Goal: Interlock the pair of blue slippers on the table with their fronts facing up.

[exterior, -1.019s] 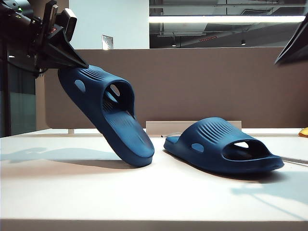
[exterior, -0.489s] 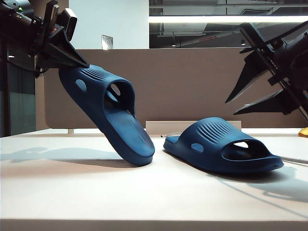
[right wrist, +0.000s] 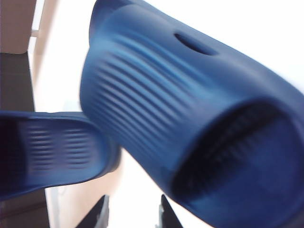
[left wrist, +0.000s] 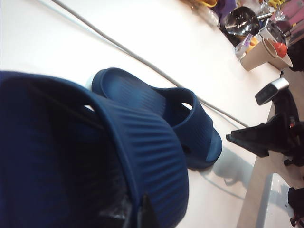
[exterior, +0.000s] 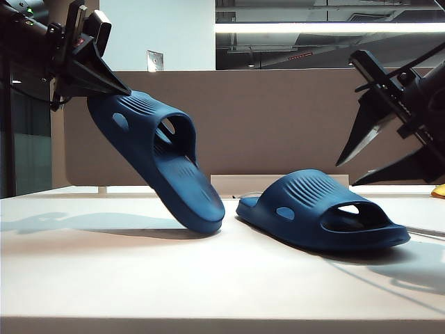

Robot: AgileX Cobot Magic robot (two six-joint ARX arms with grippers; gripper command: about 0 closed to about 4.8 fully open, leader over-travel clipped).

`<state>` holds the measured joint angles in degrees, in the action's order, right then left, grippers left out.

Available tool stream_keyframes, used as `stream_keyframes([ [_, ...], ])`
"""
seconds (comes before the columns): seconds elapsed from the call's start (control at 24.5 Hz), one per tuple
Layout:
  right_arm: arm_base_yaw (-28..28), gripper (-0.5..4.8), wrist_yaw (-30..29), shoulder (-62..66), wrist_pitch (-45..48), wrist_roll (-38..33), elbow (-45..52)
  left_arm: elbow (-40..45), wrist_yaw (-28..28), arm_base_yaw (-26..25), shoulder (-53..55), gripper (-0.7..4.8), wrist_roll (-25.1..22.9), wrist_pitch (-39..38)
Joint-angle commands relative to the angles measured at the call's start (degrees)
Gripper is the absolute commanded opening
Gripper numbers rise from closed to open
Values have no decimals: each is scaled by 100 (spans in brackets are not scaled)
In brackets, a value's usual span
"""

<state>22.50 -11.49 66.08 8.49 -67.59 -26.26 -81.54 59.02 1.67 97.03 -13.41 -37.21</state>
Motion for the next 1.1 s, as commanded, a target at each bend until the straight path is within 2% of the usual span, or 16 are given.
stream_keyframes([
  [0.04, 7, 149, 138, -24, 11, -24, 81, -20, 149, 4, -44, -6, 37, 133],
  [0.57, 4, 150, 280, 249, 131, -35, 109, -22, 575, 0, -44, -6, 61, 177],
  [1.1, -4, 149, 289, 874, 1088, -122, 107, -22, 938, -358, -46, -6, 190, 245],
])
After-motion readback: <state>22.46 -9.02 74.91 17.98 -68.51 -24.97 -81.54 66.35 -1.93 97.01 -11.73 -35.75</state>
